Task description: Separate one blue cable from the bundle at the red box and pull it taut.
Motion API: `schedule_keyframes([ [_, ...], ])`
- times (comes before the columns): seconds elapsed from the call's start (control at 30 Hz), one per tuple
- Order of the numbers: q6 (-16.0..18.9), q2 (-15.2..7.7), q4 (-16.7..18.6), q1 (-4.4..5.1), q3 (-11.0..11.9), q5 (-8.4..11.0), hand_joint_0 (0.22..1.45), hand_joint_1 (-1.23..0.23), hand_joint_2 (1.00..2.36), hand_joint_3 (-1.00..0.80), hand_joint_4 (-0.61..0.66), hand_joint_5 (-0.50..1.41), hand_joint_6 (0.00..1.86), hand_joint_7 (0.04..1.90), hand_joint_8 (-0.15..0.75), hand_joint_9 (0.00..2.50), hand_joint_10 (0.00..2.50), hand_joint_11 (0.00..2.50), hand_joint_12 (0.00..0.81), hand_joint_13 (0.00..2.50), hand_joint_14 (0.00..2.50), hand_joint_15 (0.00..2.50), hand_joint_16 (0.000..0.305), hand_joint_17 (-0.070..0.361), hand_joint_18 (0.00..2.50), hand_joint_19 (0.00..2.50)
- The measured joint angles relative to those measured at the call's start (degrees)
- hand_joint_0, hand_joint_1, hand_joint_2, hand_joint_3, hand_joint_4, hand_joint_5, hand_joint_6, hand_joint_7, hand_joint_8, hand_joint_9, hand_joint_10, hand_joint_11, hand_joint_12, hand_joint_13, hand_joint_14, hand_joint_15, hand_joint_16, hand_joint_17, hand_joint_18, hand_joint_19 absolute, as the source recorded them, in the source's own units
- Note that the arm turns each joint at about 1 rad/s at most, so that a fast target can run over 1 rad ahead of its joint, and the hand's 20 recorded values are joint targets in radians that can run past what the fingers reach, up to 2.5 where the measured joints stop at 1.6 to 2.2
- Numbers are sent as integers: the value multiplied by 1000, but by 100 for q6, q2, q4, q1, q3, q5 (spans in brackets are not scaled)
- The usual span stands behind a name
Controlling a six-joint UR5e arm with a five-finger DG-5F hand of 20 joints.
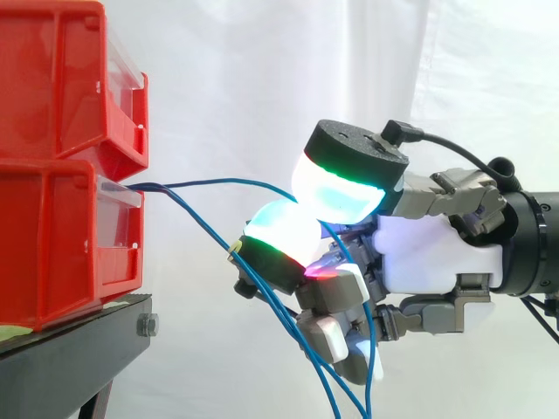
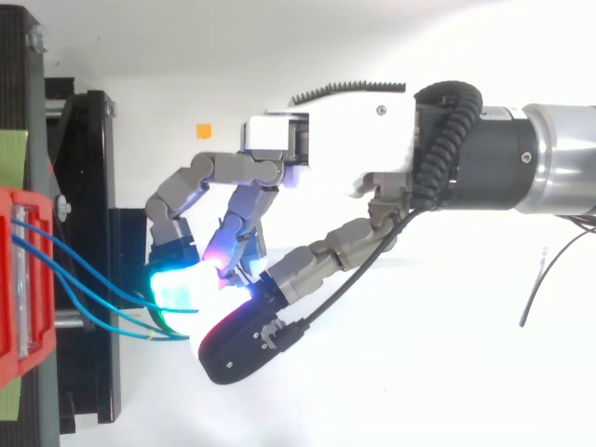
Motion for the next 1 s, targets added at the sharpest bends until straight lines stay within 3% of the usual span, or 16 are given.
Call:
schedule_keyframes([
  [1.0,5,0,5,1,-7,-31,586,-500,1007,-404,161,-136,876,1293,327,1060,14,1168,368,928,23,791,43,98,853,971],
])
